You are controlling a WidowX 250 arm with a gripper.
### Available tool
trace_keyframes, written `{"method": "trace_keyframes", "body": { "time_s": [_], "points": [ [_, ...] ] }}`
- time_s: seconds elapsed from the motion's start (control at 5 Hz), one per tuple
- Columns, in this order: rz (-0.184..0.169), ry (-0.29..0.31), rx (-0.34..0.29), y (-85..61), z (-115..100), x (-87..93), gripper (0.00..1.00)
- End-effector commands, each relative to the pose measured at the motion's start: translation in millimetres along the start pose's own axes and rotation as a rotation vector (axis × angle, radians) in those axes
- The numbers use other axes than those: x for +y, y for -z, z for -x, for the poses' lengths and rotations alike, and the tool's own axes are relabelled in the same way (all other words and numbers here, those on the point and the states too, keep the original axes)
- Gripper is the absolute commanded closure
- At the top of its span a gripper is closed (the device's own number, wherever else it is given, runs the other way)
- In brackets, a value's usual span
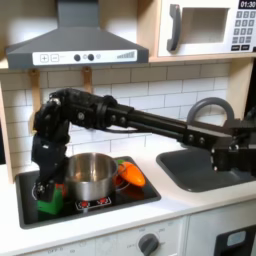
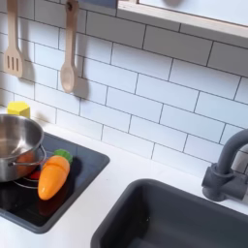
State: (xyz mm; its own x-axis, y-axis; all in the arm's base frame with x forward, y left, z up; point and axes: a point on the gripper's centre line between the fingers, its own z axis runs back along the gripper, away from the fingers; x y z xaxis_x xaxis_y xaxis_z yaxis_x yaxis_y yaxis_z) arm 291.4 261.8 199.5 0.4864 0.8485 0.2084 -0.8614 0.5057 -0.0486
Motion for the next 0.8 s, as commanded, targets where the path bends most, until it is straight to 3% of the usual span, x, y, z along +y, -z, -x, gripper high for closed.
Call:
{"method": "trace_keyframes", "body": {
  "time_s": [0.0, 0.4, 0.6],
  "points": [
    [-0.026, -0.010, 0.000, 6.5, -5, -5.2, 0.00],
    [-0.037, -0.014, 0.006, 8.7, -4, -5.6, 0.00],
    [-0.051, -0.016, 0.023, 17.7, -4, -5.8, 0.00]
  ]
}}
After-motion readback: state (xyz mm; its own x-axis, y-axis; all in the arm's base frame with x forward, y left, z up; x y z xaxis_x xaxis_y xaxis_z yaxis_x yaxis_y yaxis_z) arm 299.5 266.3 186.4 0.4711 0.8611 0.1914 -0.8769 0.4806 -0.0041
